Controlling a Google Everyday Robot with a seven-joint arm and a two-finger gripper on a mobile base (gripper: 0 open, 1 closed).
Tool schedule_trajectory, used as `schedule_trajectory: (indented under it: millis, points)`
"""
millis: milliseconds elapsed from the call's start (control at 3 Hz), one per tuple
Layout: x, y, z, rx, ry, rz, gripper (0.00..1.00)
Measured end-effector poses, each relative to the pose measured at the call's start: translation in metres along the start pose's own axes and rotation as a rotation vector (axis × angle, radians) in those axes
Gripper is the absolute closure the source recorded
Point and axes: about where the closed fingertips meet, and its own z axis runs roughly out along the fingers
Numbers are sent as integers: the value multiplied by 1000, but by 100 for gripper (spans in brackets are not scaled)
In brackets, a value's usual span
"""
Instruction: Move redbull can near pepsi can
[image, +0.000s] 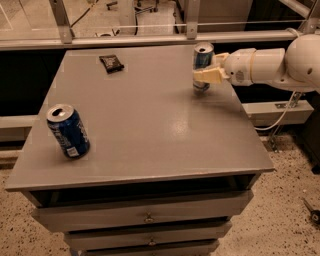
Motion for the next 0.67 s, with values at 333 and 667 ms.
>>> schedule_trajectory:
  millis: [333,667]
  points:
    - [0,1,1,-2,0,0,100]
    - [-3,21,14,-55,-37,5,100]
